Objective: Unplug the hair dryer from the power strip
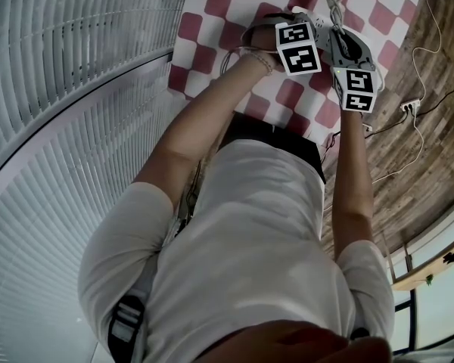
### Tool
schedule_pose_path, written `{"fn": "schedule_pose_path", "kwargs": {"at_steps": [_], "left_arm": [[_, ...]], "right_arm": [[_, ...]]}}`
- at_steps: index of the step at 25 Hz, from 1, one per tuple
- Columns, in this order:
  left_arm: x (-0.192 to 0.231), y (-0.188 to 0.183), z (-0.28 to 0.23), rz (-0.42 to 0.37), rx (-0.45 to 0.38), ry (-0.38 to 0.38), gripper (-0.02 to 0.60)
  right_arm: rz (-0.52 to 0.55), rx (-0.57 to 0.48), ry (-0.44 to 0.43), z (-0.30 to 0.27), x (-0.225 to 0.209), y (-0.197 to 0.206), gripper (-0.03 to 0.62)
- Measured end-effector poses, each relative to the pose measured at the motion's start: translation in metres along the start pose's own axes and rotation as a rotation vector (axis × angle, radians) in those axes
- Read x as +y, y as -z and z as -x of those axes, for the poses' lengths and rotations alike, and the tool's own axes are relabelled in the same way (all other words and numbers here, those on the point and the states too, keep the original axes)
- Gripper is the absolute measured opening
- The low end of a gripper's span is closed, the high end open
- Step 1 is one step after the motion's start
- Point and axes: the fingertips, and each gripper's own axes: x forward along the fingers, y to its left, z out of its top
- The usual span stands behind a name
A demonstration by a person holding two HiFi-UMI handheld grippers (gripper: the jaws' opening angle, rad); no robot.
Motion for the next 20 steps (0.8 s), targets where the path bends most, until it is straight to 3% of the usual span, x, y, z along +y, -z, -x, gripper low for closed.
{"fn": "schedule_pose_path", "kwargs": {"at_steps": [14,20], "left_arm": [[0.001,-0.002,0.000,0.030,-0.002,0.015,0.031],[0.001,-0.003,0.001,0.039,-0.004,0.022,0.031]], "right_arm": [[-0.012,0.018,-0.013,0.000,-0.002,-0.001,0.067],[0.011,-0.040,0.004,0.008,-0.008,-0.027,0.067]]}}
